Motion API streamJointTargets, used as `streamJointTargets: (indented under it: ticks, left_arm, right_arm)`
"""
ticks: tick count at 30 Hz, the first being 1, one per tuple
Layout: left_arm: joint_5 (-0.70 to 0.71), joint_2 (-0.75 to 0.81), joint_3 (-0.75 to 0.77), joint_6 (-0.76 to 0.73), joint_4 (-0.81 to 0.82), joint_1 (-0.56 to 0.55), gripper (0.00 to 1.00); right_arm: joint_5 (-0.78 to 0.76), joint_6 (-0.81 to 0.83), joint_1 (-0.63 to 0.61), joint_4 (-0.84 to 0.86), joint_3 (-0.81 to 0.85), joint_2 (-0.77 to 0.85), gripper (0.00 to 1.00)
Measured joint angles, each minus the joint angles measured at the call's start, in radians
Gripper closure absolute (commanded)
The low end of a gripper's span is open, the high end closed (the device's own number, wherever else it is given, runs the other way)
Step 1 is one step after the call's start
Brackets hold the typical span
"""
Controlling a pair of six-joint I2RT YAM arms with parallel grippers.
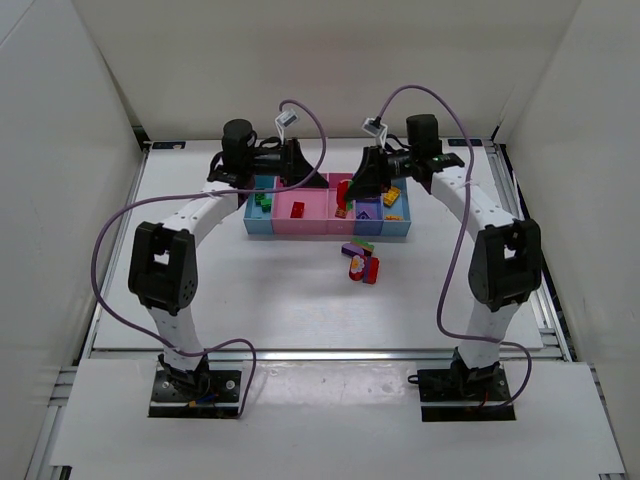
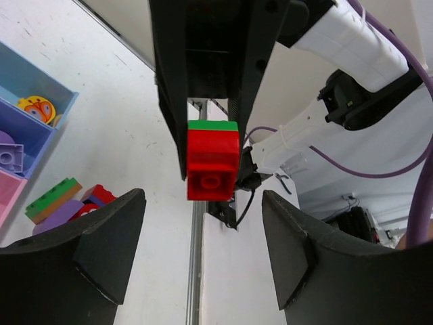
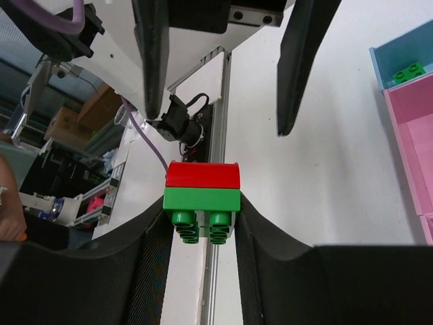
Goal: Sort the legos into containers by color
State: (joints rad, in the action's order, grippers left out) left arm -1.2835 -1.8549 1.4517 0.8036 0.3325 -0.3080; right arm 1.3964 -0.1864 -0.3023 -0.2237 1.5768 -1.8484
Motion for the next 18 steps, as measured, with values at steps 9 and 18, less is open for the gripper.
streamJointTargets:
  ticks: [9,18]
  left_arm:
    - [-0.015,0.023,-0.006,0.009,0.029,-0.019,0.21]
    - [-0.013,0.032,-0.014,0.005,0.041,-0.023,0.23]
  right_arm:
    - [-0.001,-0.035,-0.026,0.034,0.032,-0.021,0.99]
    - [-0.001,-0.056,-0.051,0.048,0.037,-0.026,0.99]
